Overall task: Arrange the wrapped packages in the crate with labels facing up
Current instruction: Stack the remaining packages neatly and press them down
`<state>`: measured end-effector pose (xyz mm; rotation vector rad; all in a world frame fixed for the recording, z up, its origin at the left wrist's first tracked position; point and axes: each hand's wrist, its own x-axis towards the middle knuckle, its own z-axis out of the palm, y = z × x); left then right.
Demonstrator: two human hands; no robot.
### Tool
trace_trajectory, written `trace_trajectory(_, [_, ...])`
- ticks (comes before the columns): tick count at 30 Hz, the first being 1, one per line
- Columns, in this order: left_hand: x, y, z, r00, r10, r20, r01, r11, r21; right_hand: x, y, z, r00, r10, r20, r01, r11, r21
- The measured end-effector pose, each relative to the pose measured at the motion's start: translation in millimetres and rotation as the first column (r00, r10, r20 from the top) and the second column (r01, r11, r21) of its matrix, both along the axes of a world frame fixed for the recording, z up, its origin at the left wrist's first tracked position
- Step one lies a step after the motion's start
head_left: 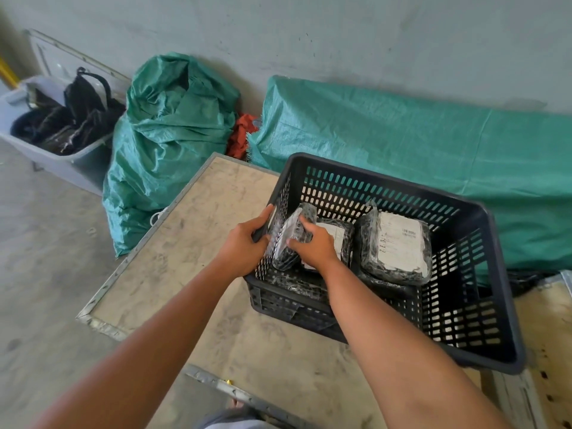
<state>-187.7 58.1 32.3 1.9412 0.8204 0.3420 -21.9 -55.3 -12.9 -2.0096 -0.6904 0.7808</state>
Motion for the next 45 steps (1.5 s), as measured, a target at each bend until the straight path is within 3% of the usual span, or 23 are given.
trace_trajectory(10, [0, -6, 8, 0.999, 0.029, -0.031, -0.027, 0.998, 0.049, 20, -10, 13, 0.993, -0.122, -0.002, 0.122, 0.991, 0.061])
trace_trajectory(23, [4, -5, 8, 0.998, 0.029, -0.050, -0.024, 0.995, 0.094, 37, -77, 84, 0.991, -0.066, 0.117, 0.035, 0.968, 0.247])
trace_trajectory(26, [8, -7, 16, 0.983, -0.013, -0.185, 0.063, 0.961, 0.270, 45, -99, 102, 0.989, -0.066, 0.130, 0.029, 0.963, 0.267])
trace_trajectory(28, [16, -9, 33, 0.989, -0.059, -0.139, 0.104, 0.933, 0.344, 52, -111, 115, 0.989, -0.063, 0.135, 0.024, 0.961, 0.275])
trace_trajectory(32, [48, -16, 72, 0.960, -0.262, 0.101, 0.243, 0.955, 0.170, 64, -128, 145, 0.989, -0.025, 0.148, -0.022, 0.952, 0.306])
trace_trajectory(37, [84, -14, 83, 0.839, -0.487, 0.243, 0.519, 0.850, -0.089, 85, -141, 165, 0.992, 0.052, 0.116, -0.092, 0.924, 0.370])
trace_trajectory(41, [97, -8, 85, 0.799, -0.478, 0.365, 0.575, 0.783, -0.236, 103, -137, 172, 0.992, 0.122, 0.012, -0.119, 0.930, 0.349])
trace_trajectory(45, [106, -4, 68, 0.826, -0.362, 0.432, 0.533, 0.750, -0.391, 116, -121, 162, 0.996, 0.084, 0.006, -0.080, 0.930, 0.358])
